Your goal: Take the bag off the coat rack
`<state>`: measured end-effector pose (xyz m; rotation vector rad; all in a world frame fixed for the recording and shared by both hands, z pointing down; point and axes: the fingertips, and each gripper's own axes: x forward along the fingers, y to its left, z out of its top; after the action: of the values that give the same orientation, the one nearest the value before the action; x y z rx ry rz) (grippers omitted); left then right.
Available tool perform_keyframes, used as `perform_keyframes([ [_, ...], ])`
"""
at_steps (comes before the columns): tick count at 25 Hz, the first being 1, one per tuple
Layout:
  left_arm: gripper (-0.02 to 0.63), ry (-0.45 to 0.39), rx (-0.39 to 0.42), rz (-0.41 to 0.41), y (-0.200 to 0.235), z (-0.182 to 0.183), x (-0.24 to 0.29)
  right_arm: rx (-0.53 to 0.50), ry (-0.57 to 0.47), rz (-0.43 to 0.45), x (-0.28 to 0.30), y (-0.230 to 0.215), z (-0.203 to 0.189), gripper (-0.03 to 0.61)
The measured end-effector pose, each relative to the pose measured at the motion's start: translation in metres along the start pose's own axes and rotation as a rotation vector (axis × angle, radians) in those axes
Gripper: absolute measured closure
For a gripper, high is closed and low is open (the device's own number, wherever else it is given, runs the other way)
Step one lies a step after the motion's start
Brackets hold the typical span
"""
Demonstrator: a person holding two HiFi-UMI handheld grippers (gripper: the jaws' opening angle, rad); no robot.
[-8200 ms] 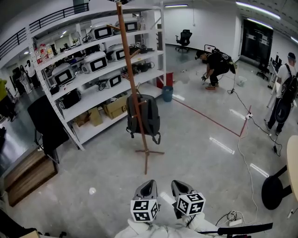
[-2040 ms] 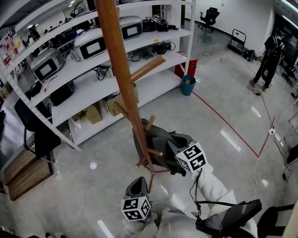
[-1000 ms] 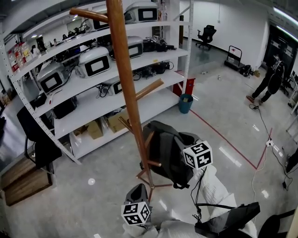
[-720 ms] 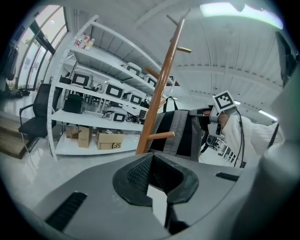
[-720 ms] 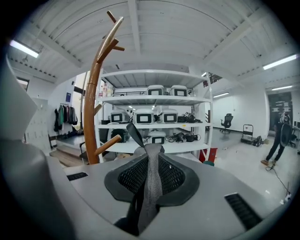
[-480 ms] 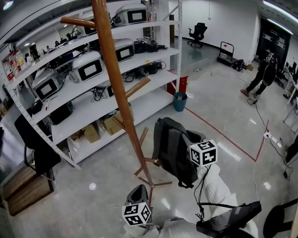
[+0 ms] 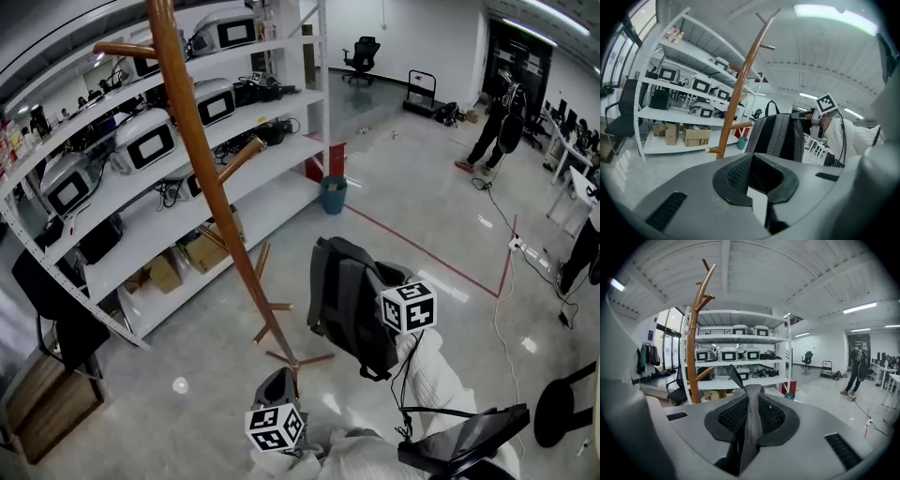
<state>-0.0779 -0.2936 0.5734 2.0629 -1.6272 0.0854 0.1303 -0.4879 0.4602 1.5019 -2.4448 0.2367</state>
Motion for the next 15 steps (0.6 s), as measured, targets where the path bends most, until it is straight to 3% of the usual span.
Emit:
perform_keyframes([
  [15, 0.614, 0.048, 0.082, -0.2, -0.047, -0.023, -0.034, 0.09, 0.083, -0.11, -0.102, 0.051, -0.073, 0.506],
])
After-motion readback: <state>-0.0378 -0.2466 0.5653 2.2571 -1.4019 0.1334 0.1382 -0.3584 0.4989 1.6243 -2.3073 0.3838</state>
